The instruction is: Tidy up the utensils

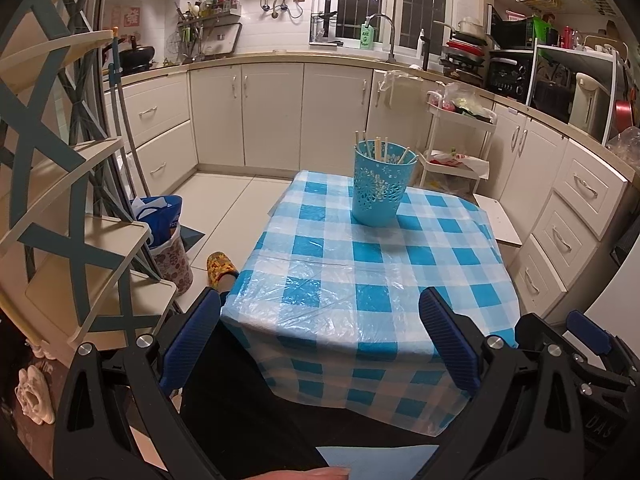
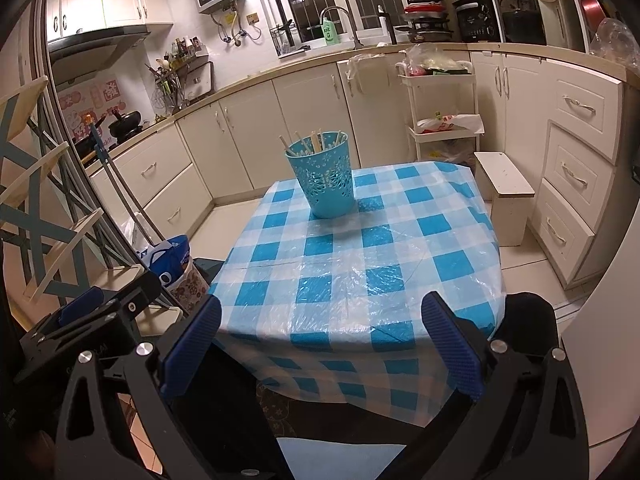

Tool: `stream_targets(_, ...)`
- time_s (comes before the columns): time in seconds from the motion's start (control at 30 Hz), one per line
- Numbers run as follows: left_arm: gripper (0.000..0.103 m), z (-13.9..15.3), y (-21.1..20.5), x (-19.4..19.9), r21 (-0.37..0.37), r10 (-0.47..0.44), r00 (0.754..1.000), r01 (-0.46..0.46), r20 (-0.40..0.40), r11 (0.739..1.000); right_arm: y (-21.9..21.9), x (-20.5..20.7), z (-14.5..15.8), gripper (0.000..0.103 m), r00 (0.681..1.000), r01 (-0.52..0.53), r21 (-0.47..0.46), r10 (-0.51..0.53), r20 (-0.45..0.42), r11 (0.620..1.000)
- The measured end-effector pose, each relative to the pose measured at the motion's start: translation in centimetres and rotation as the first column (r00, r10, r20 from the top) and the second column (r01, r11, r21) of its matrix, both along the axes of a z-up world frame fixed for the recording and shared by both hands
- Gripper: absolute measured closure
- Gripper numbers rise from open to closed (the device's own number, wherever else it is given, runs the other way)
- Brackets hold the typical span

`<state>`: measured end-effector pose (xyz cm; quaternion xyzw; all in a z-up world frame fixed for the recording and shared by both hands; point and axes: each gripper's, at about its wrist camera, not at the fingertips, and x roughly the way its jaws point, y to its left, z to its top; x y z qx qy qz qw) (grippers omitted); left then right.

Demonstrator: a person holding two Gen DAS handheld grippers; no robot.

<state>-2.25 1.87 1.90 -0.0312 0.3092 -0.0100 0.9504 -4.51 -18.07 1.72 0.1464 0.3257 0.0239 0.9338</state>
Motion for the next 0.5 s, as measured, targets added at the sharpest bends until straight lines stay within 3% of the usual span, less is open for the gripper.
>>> stream_targets(0.5, 0.008, 0.04, 0.02, -0.02, 0.0, 0.0, 1.0, 0.0, 0.0, 1.0, 0.12, -0.03, 0.09, 0.007, 1.0, 0.001, 0.0, -0.001, -0.001, 1.0)
